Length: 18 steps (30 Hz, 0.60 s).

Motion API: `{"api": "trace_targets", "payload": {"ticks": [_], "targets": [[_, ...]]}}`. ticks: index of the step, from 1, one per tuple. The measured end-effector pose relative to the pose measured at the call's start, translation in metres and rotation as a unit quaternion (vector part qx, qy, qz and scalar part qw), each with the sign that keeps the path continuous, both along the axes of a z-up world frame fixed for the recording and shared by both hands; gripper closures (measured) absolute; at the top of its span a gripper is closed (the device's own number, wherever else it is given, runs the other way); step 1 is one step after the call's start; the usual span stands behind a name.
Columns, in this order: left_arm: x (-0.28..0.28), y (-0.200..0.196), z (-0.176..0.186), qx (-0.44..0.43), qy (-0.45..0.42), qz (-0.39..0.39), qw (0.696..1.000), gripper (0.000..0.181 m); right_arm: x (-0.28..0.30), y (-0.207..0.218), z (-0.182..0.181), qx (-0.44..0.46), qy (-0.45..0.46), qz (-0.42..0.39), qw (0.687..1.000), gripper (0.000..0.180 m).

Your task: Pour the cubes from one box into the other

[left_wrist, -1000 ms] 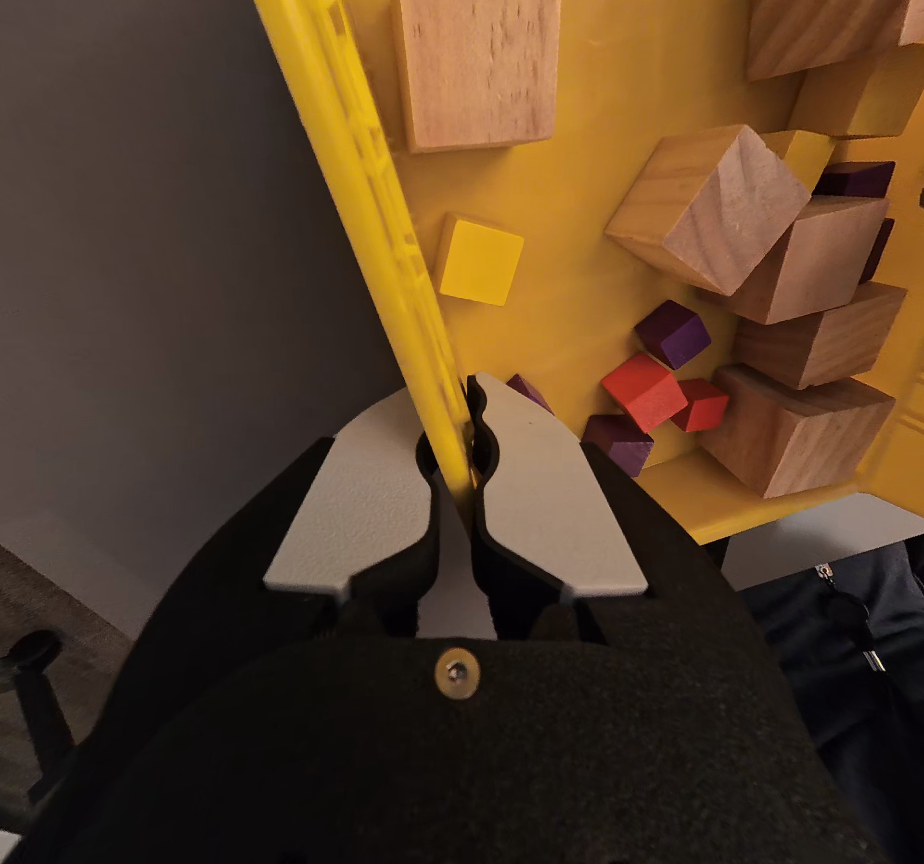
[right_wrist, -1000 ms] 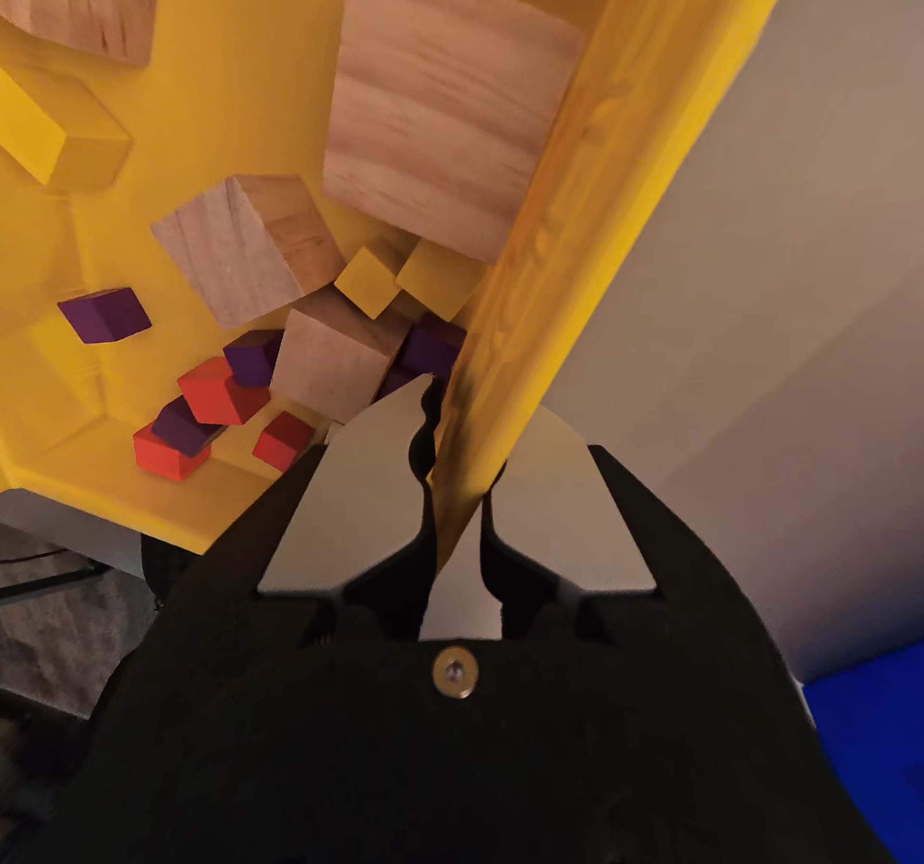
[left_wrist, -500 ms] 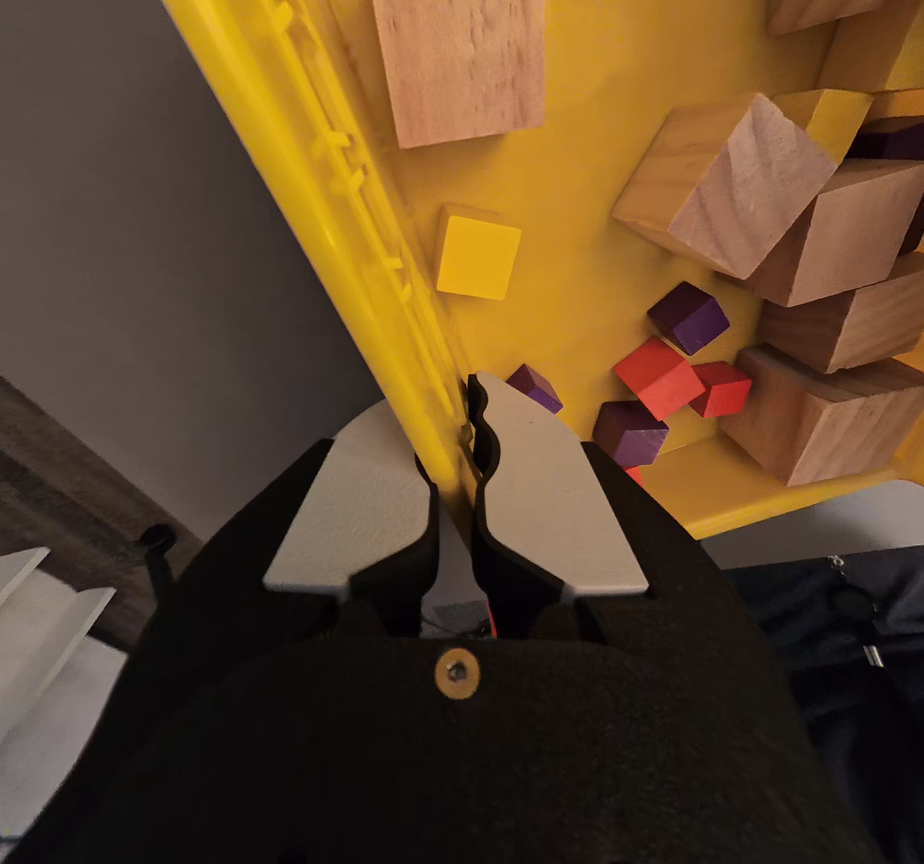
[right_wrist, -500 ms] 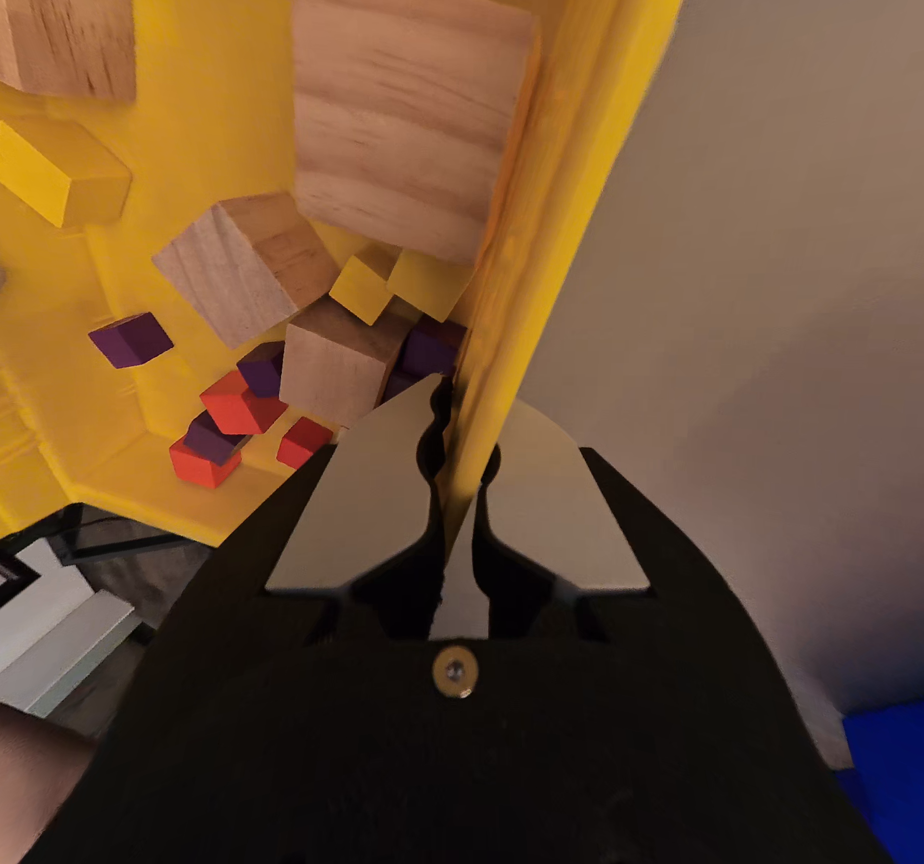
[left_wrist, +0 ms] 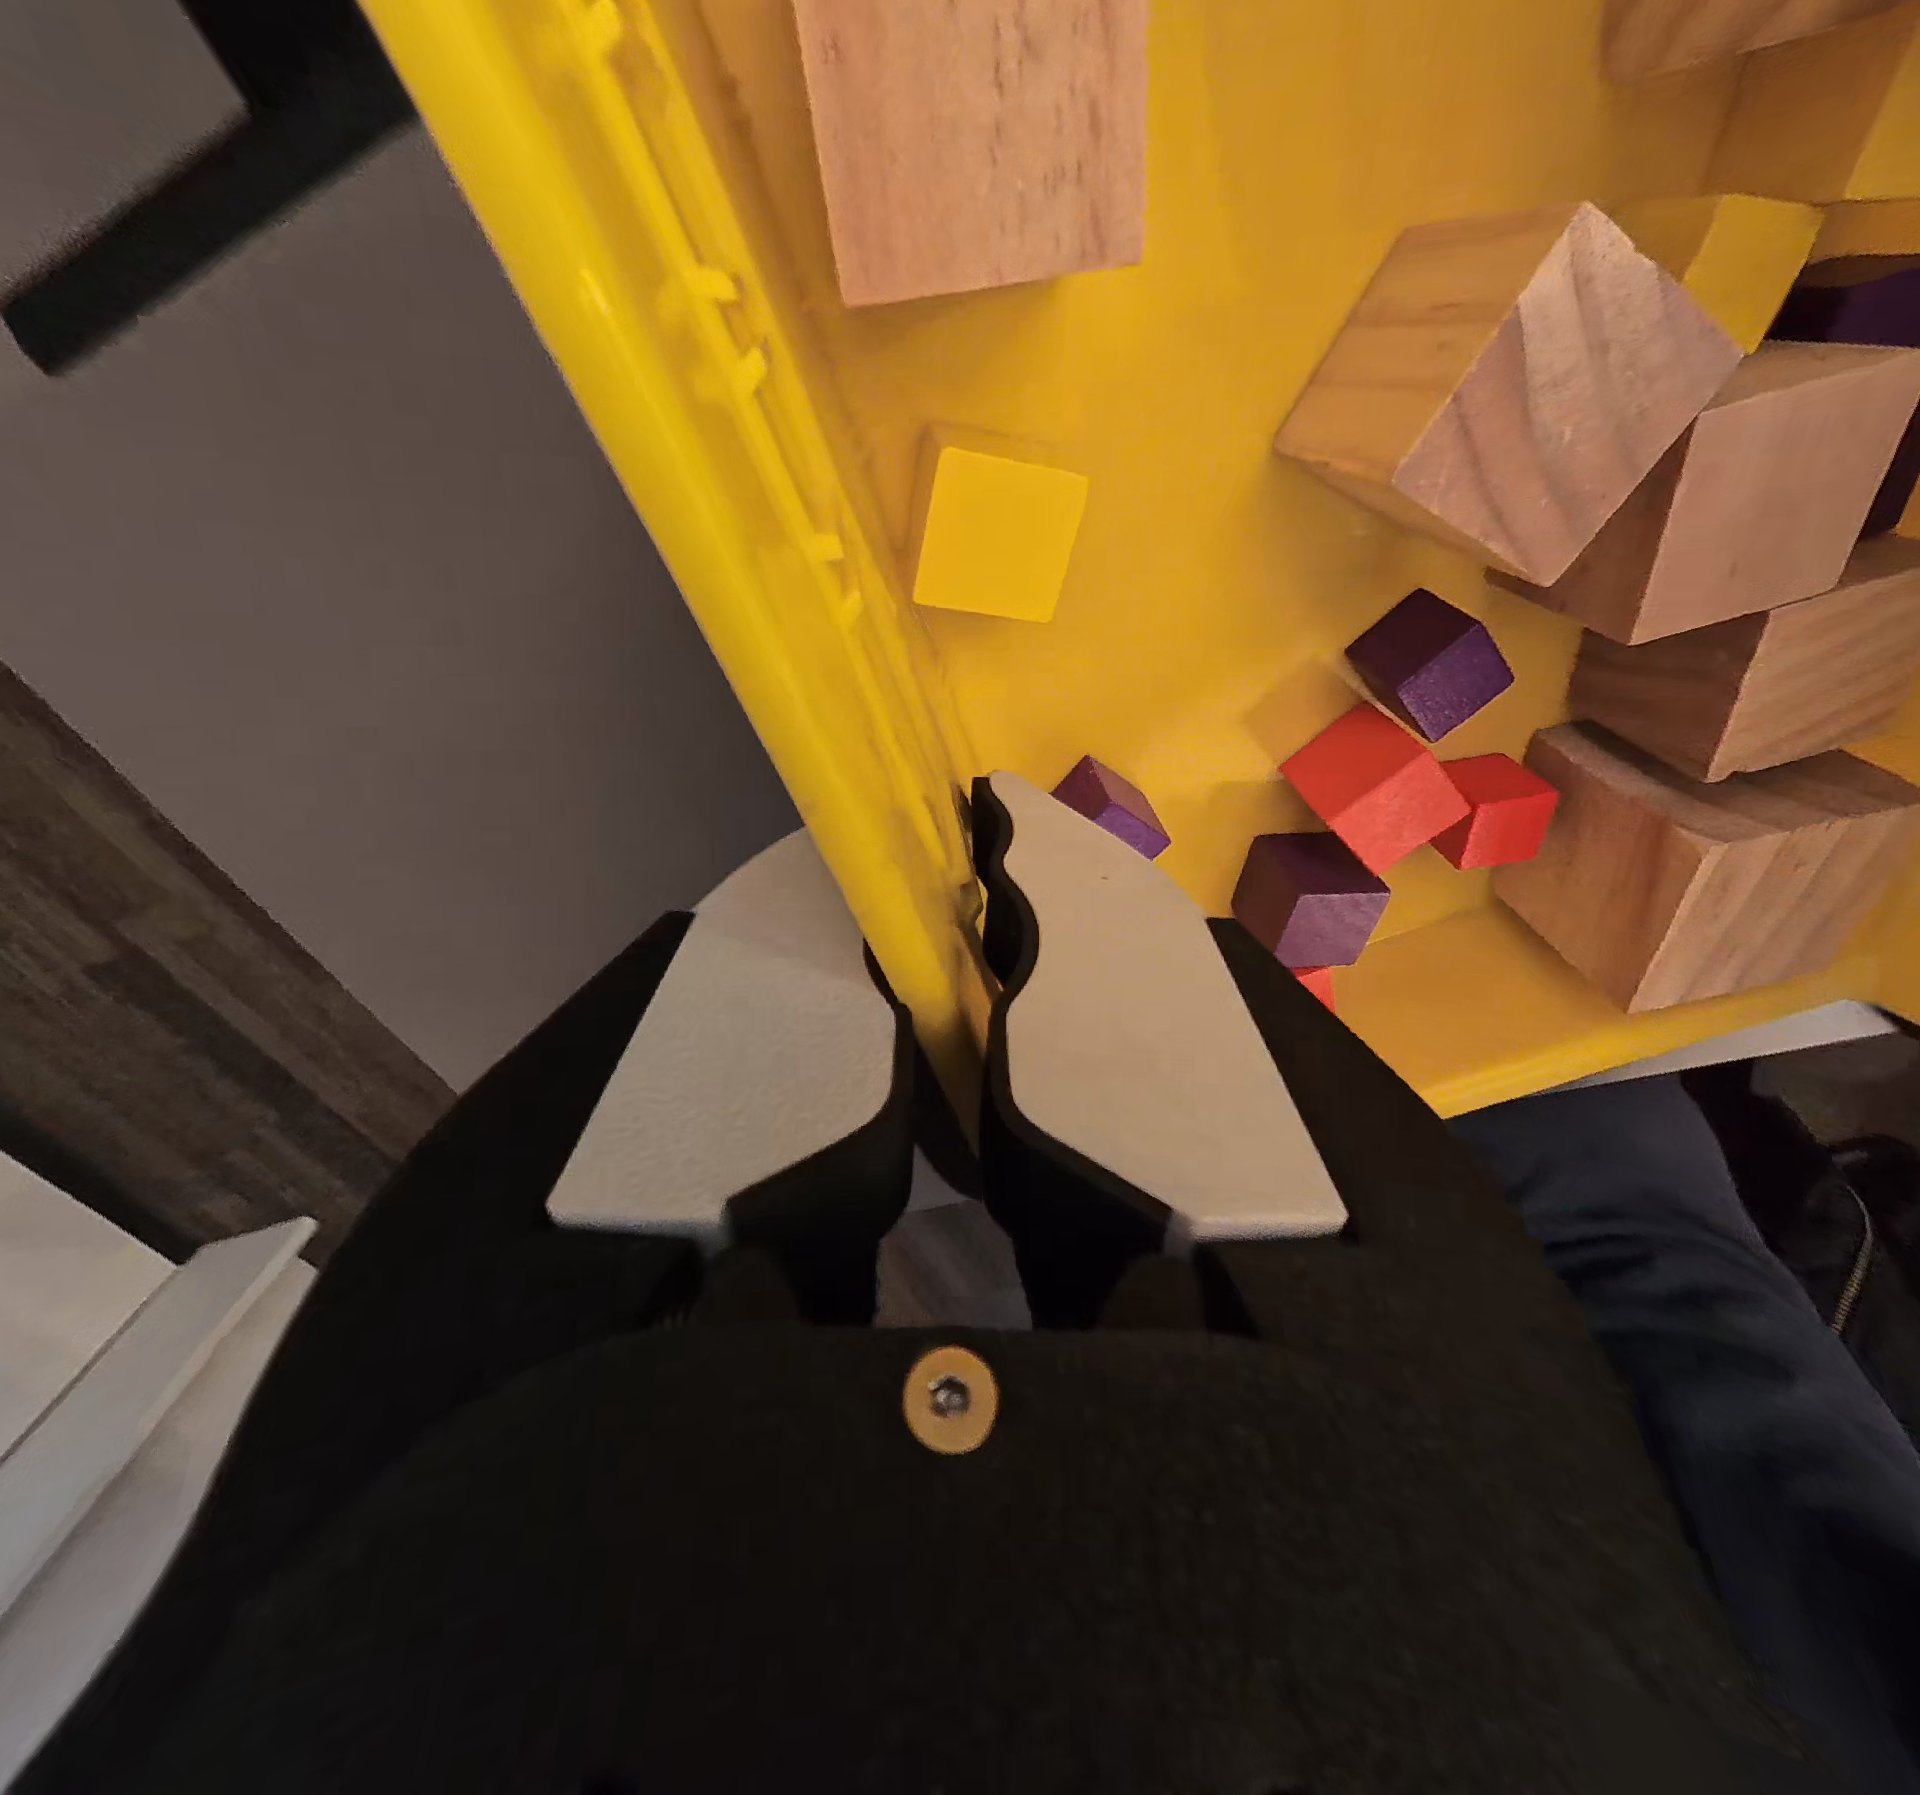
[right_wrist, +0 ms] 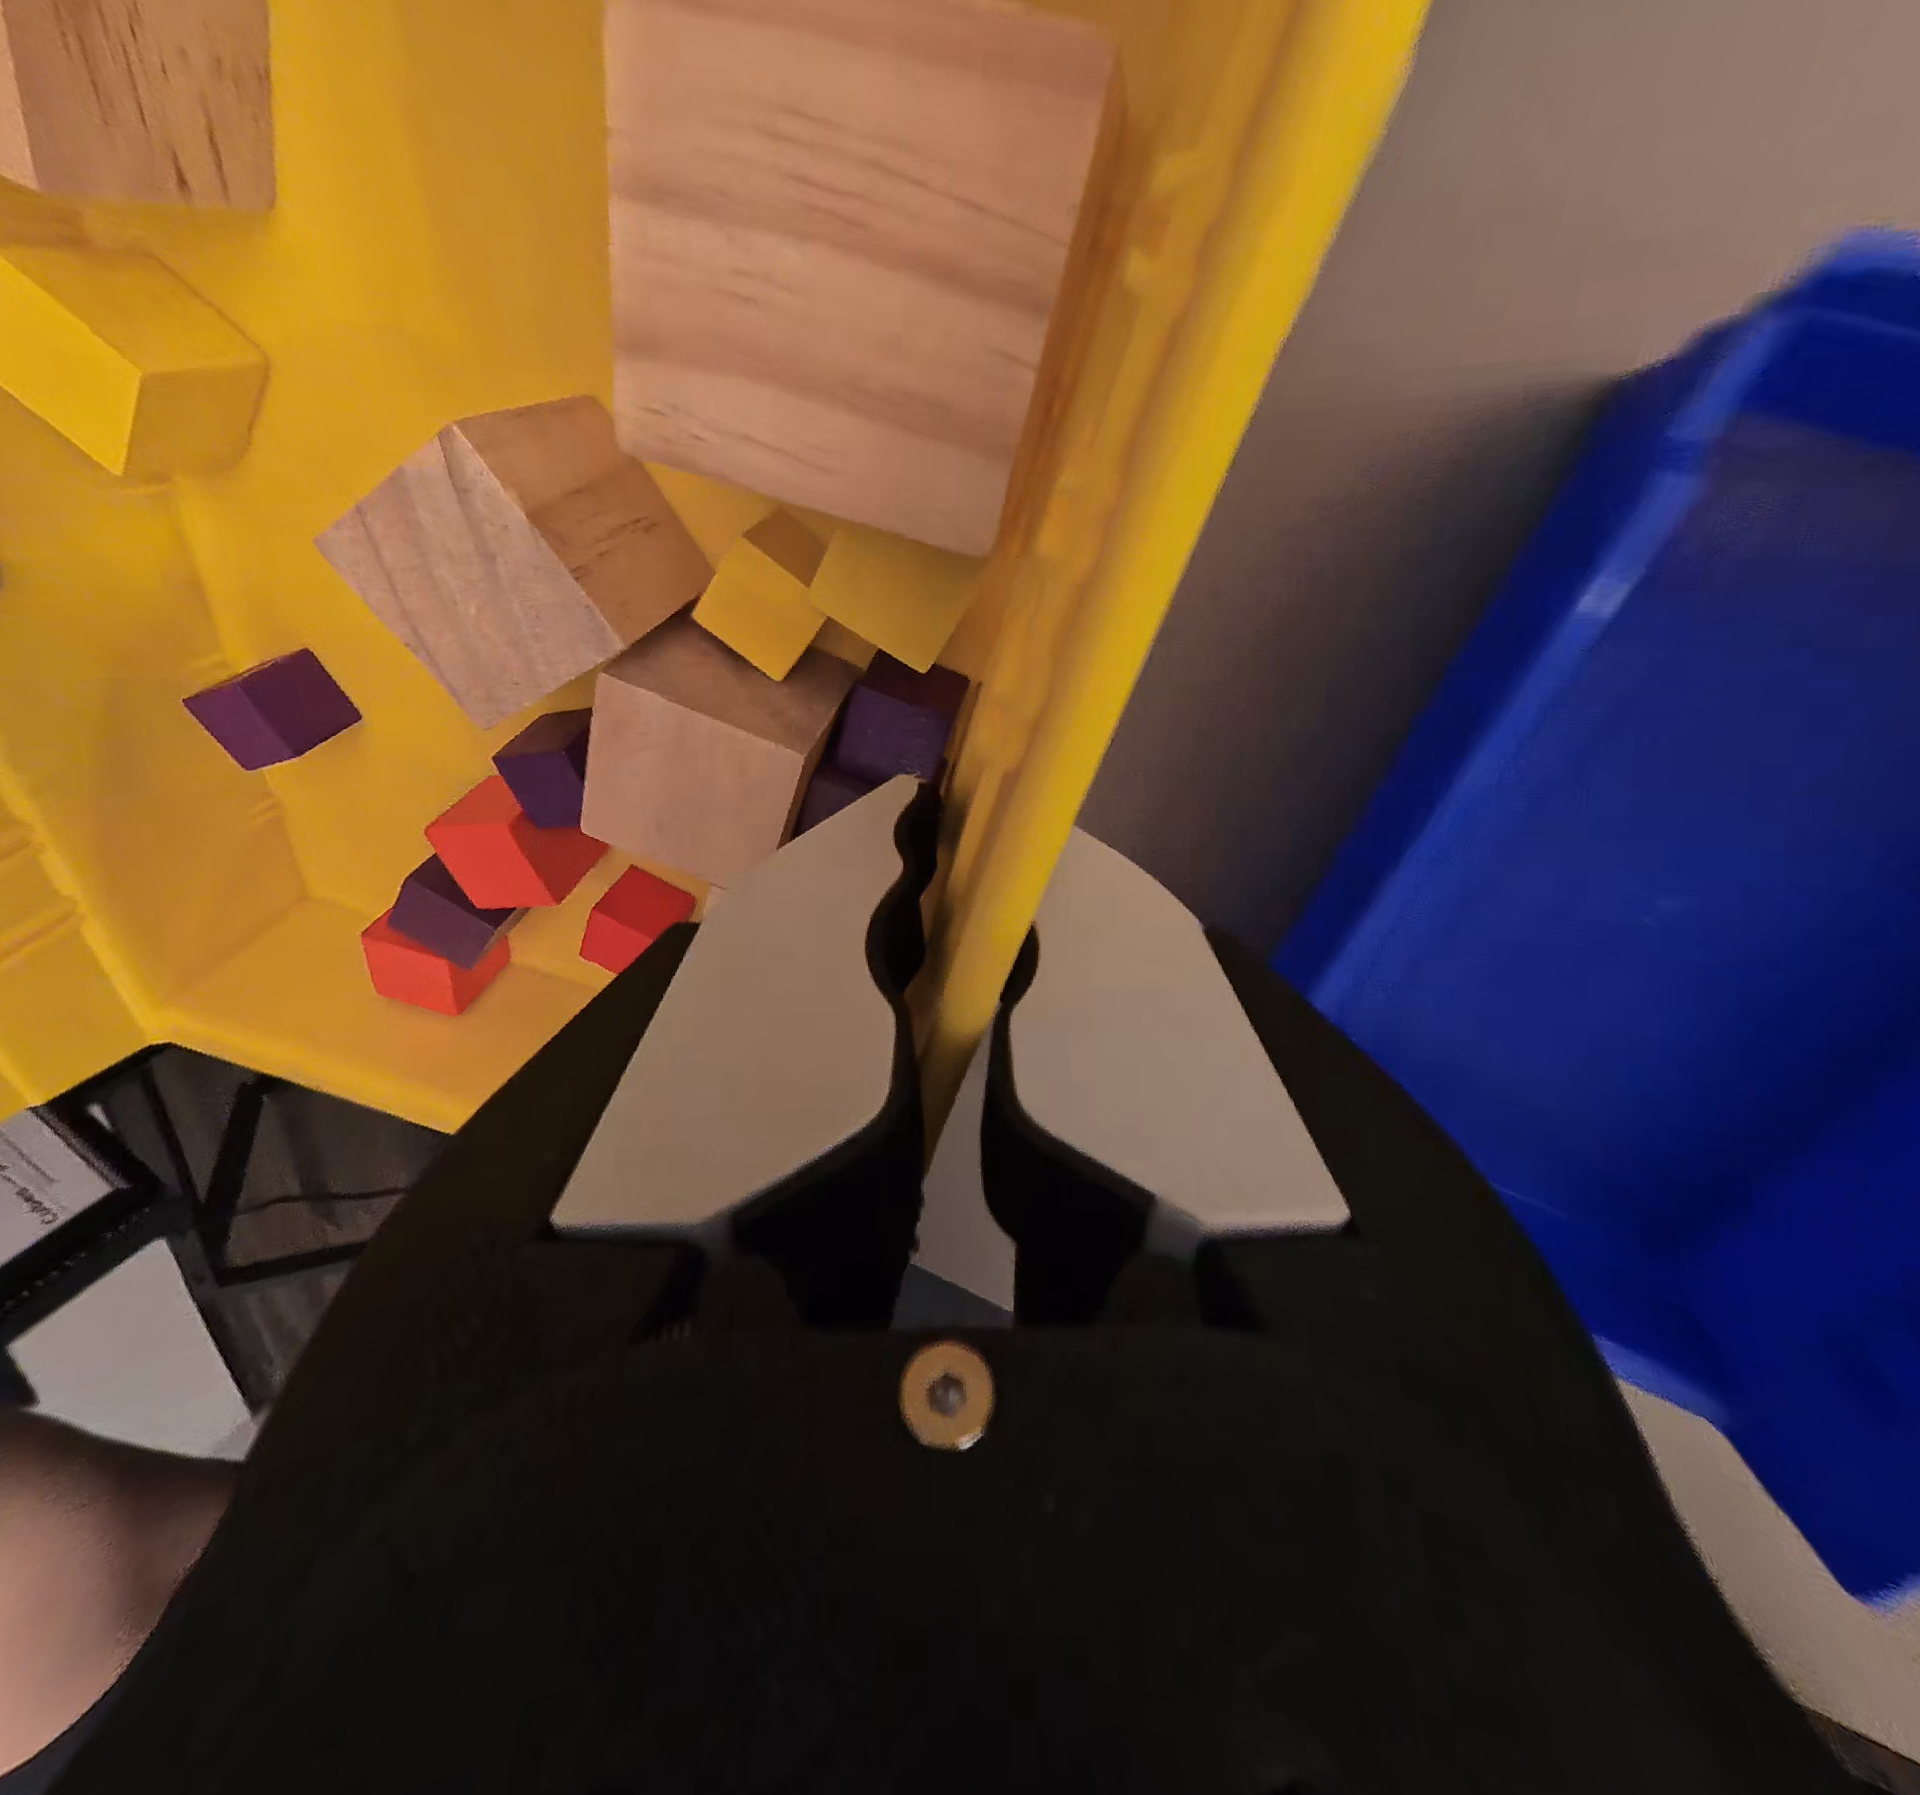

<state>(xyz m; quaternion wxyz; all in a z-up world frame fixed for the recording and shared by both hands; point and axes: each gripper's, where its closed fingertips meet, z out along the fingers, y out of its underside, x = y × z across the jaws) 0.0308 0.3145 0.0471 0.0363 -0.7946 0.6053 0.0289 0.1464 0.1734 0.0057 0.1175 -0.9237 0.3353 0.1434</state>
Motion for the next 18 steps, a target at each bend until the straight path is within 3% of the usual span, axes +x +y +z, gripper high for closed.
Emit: {"api": "trace_targets", "payload": {"ticks": [4, 7, 14, 18], "targets": [[0.055, -0.042, 0.035, 0.017, -0.027, -0.033, 0.999, 0.174, 0.045, -0.049, 0.035, 0.022, -0.019, -0.037, 0.999, 0.174], [0.095, -0.076, 0.042, 0.002, -0.053, -0.050, 0.997, 0.174, 0.077, -0.089, 0.046, 0.024, -0.038, -0.067, 0.997, 0.174], [0.167, -0.132, 0.031, 0.009, -0.083, -0.103, 0.991, 0.174, 0.137, -0.155, 0.038, 0.044, -0.078, -0.110, 0.990, 0.174], [0.199, -0.151, 0.033, 0.084, -0.104, -0.156, 0.979, 0.174, 0.166, -0.174, 0.027, 0.090, -0.095, -0.139, 0.982, 0.174]]}}
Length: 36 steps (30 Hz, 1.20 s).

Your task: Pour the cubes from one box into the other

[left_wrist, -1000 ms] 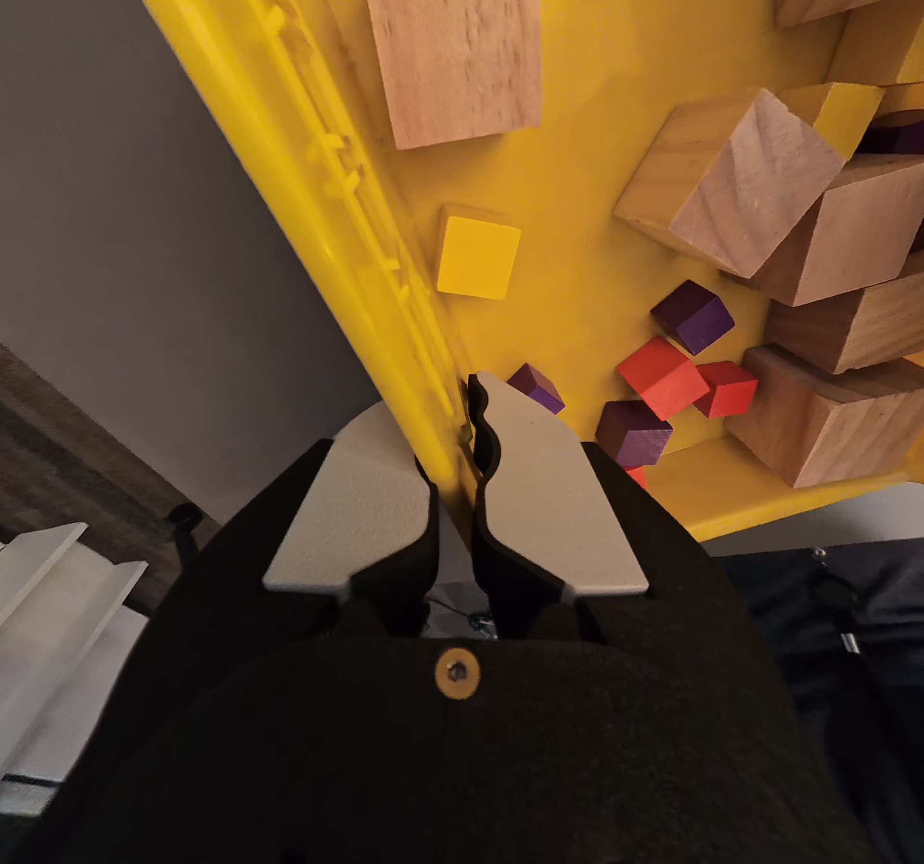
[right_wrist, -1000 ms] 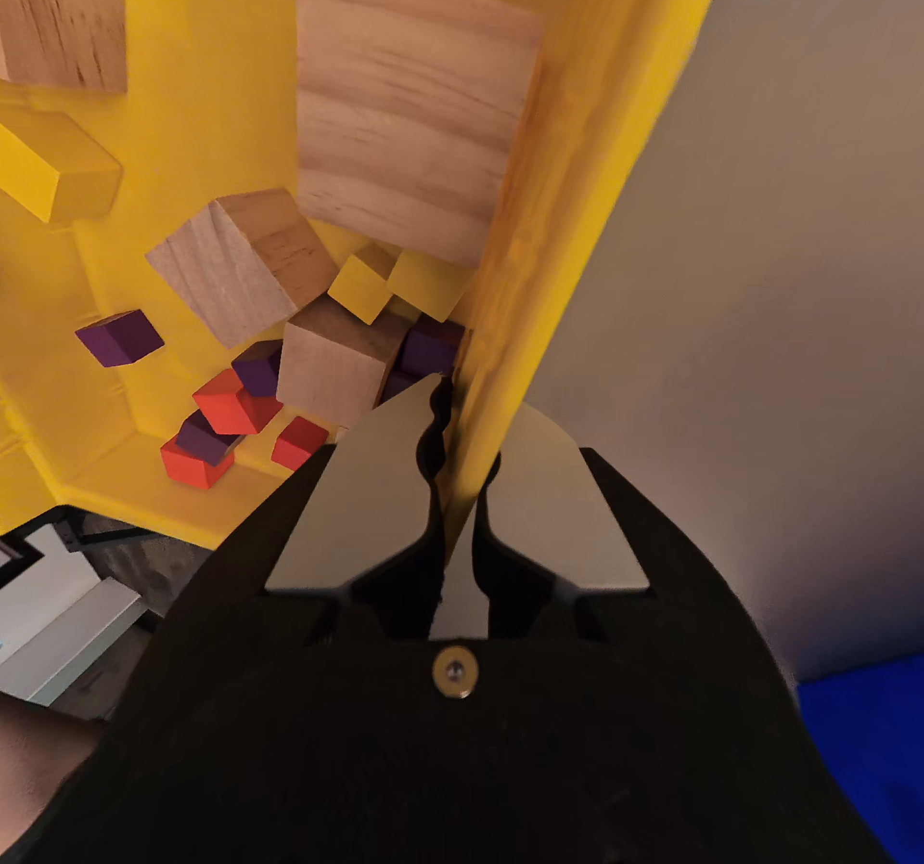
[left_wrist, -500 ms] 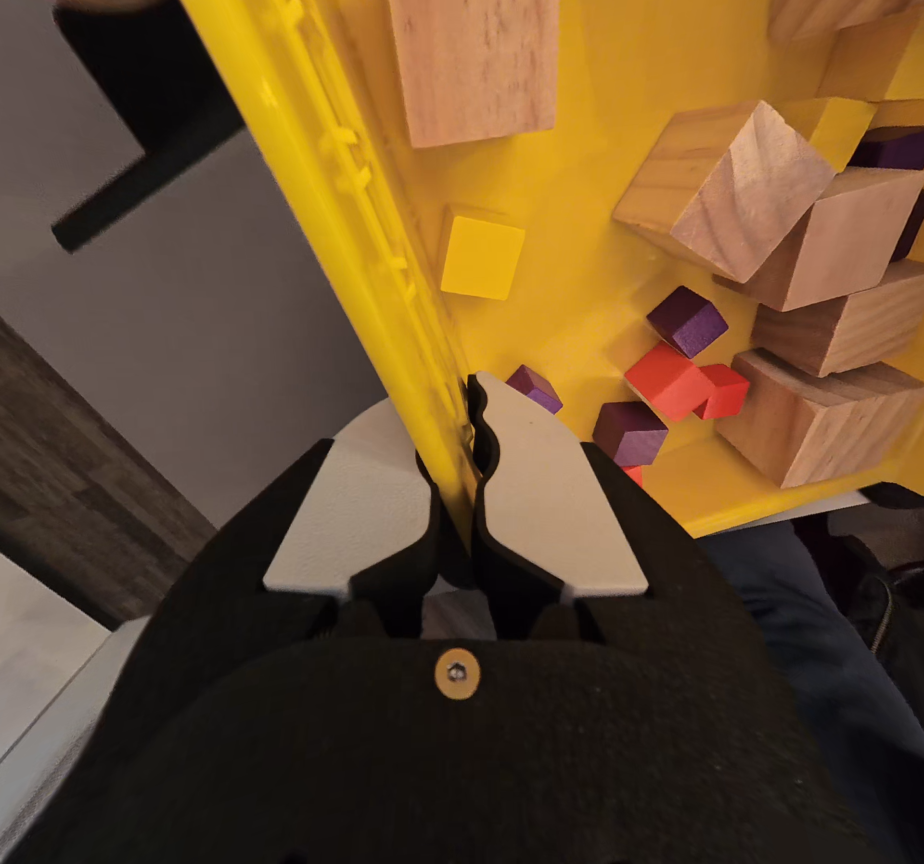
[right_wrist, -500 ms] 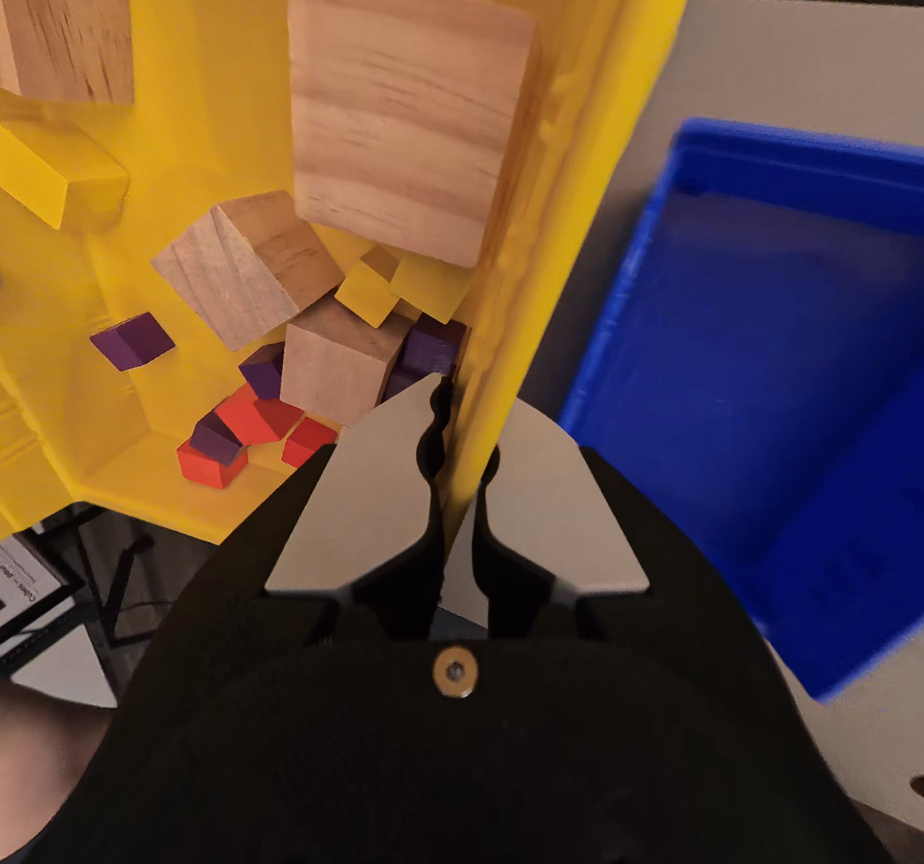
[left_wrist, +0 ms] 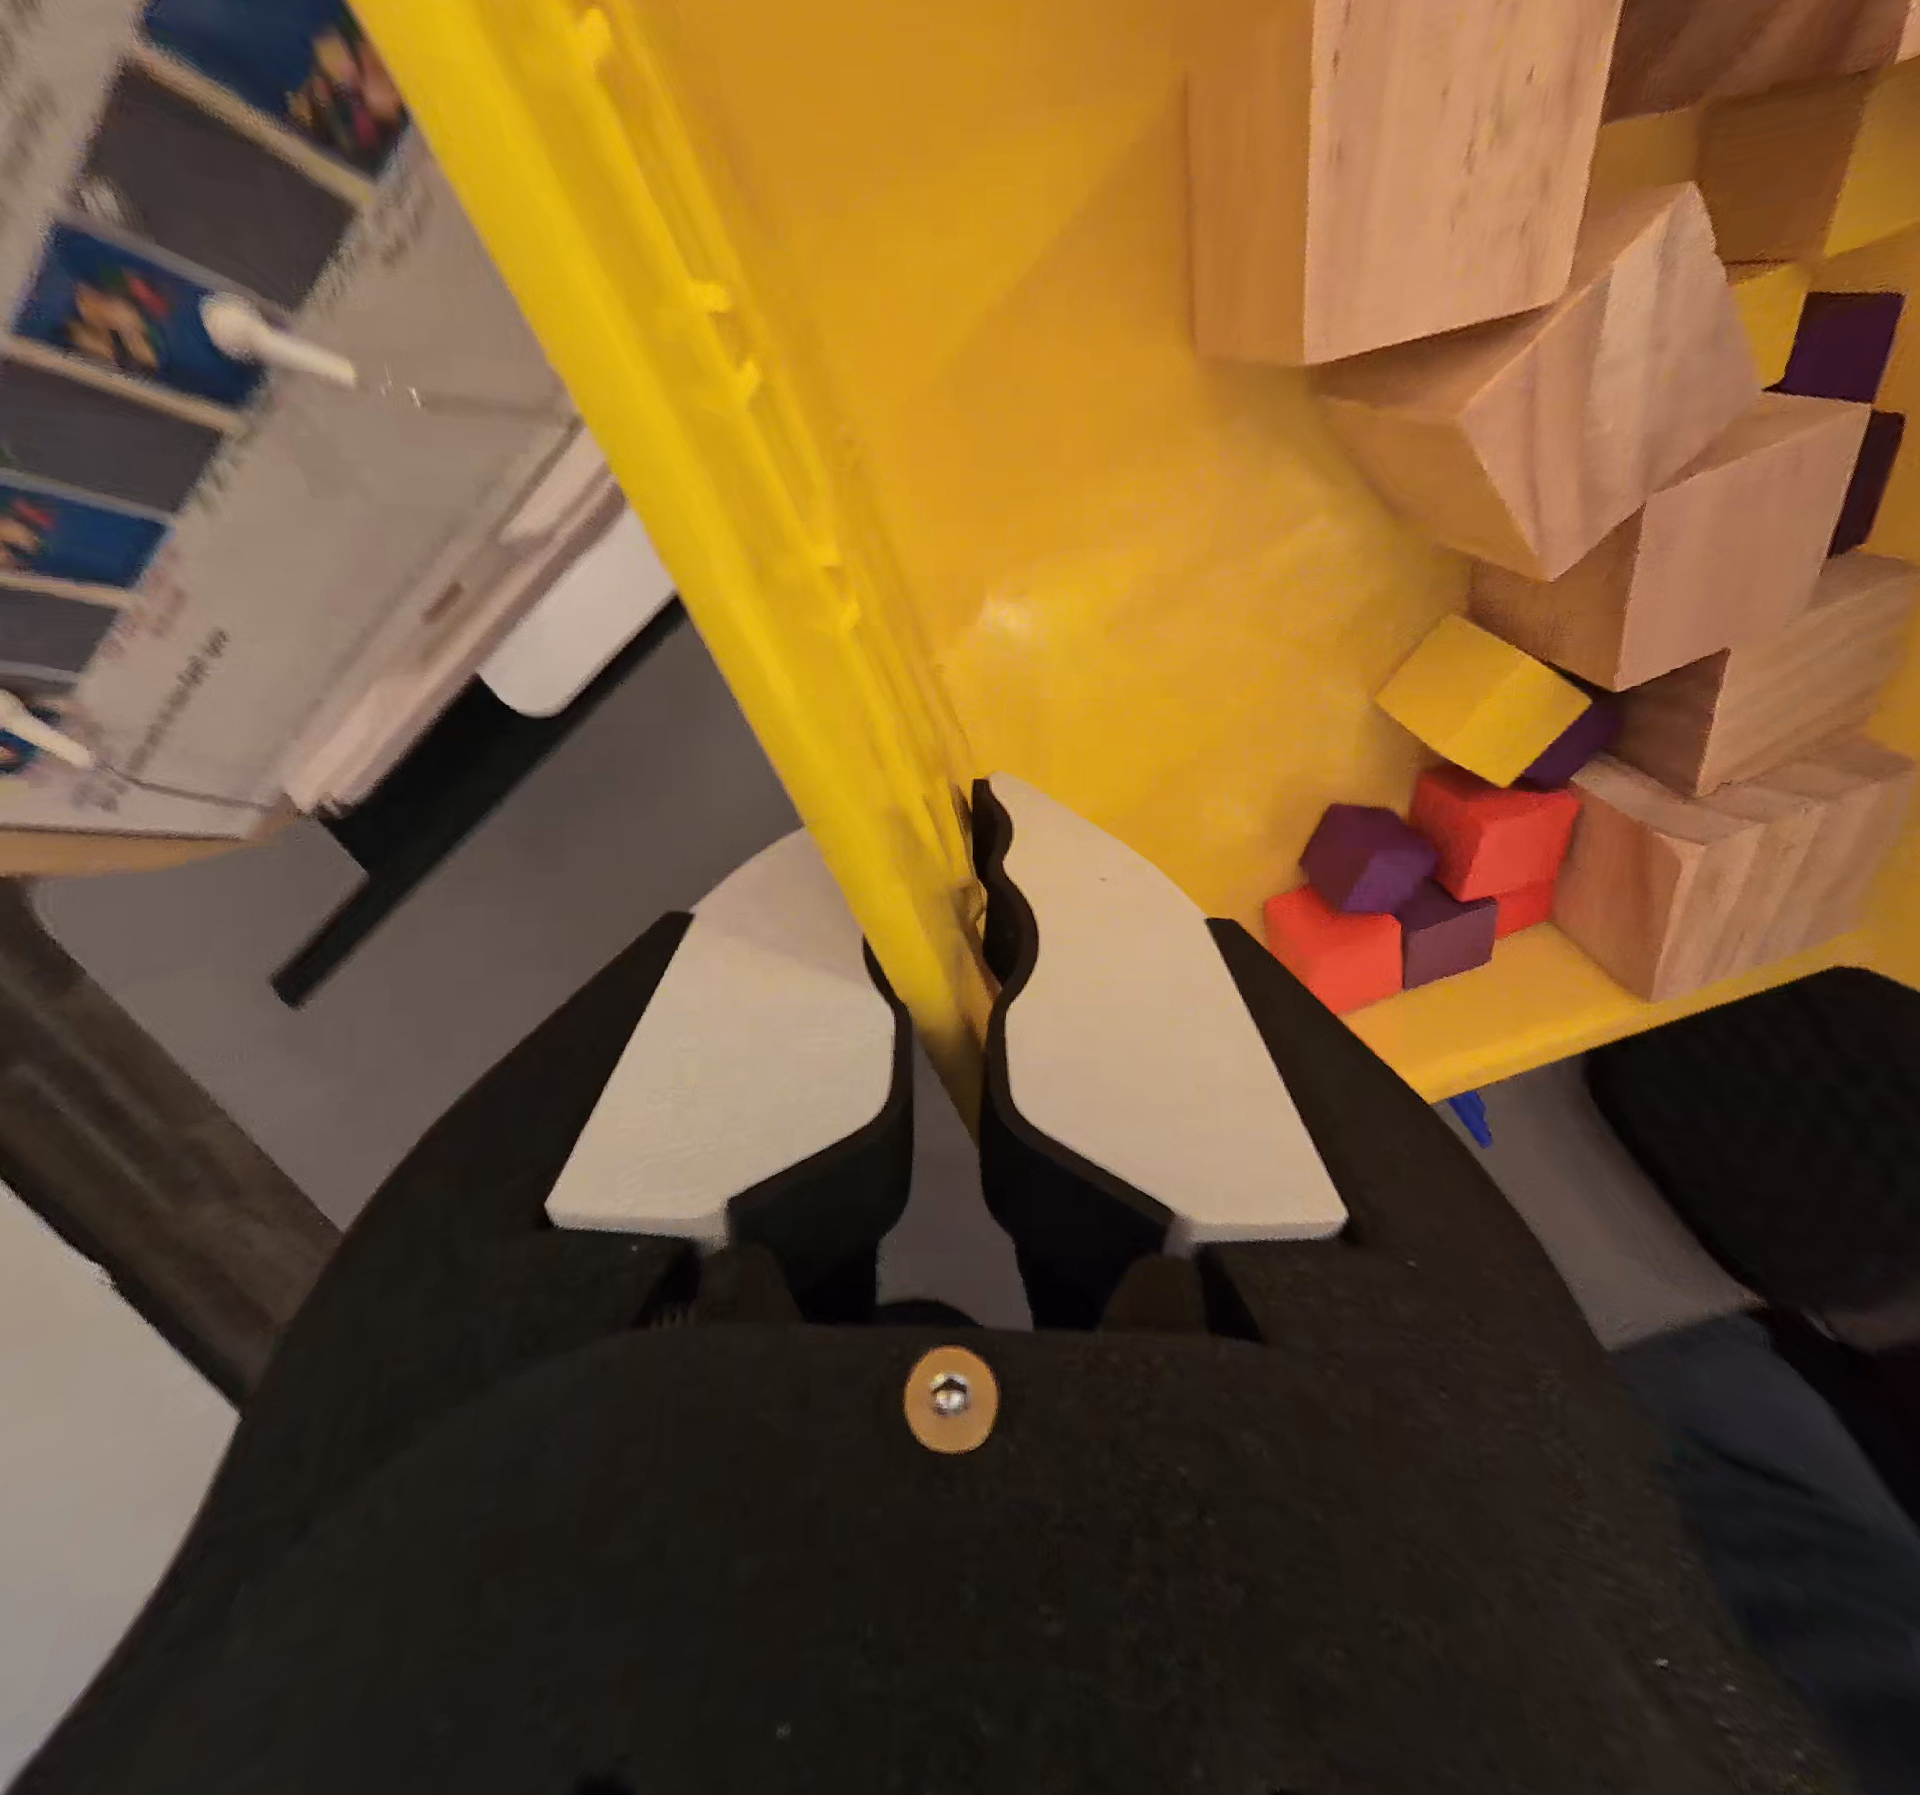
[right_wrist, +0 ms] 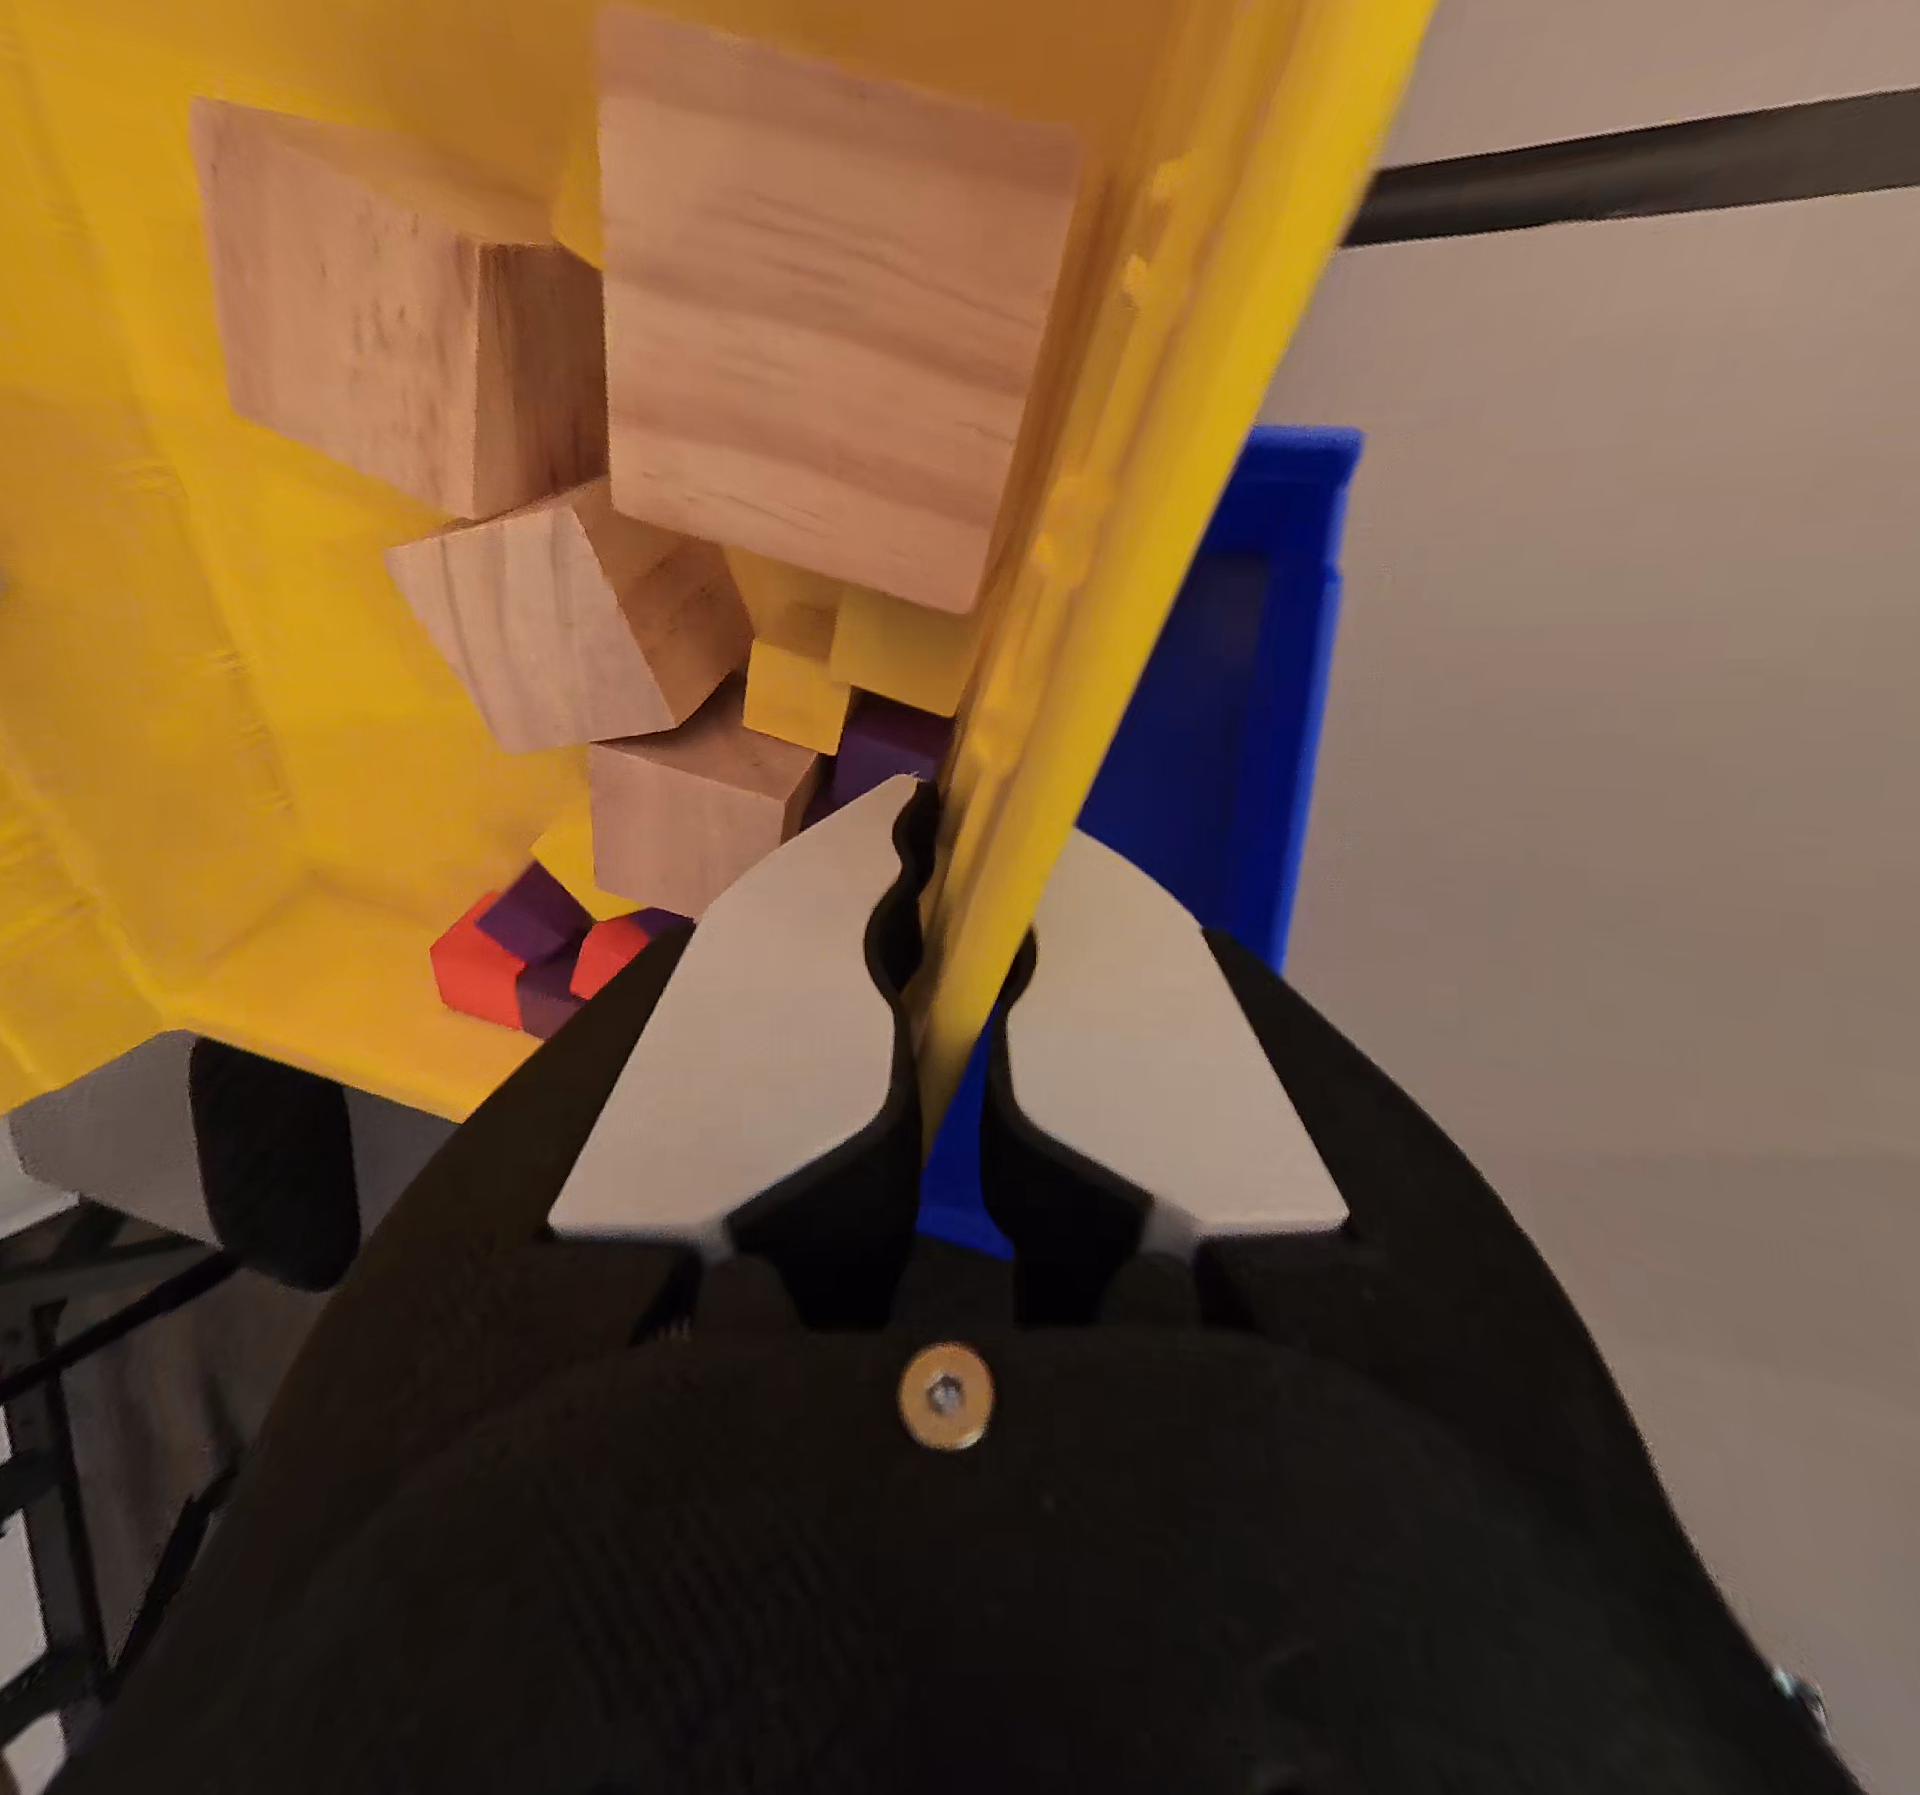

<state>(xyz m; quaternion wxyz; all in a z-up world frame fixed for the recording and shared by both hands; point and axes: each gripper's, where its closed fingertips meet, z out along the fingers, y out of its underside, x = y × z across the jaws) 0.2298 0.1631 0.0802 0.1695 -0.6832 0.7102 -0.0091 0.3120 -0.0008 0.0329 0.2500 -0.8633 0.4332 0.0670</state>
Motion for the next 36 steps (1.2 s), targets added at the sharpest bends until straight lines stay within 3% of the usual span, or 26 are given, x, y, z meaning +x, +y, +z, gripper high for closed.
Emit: {"api": "trace_targets", "payload": {"ticks": [3, 7, 16, 23, 28, 36], "targets": [[0.021, -0.010, 0.000, 0.042, -0.036, -0.027, 0.998, 0.174, 0.013, -0.011, -0.011, 0.042, -0.009, -0.017, 0.999, 0.174], [0.038, -0.031, -0.007, 0.023, -0.089, -0.050, 0.995, 0.174, 0.024, -0.033, -0.017, 0.074, -0.061, -0.052, 0.994, 0.174], [0.045, -0.069, 0.001, 0.077, -0.177, -0.091, 0.977, 0.174, 0.027, -0.072, -0.012, 0.100, -0.142, -0.098, 0.980, 0.175], [0.036, -0.068, -0.011, 0.020, -0.256, -0.074, 0.964, 0.174, 0.023, -0.075, 0.000, 0.063, -0.194, -0.079, 0.976, 0.175], [0.035, -0.062, 0.006, 0.014, -0.320, -0.067, 0.945, 0.175, 0.024, -0.068, 0.020, 0.069, -0.244, -0.077, 0.964, 0.174], [0.042, -0.076, 0.008, 0.029, -0.327, -0.100, 0.939, 0.173, 0.029, -0.082, 0.026, 0.071, -0.263, -0.096, 0.957, 0.174]]}}
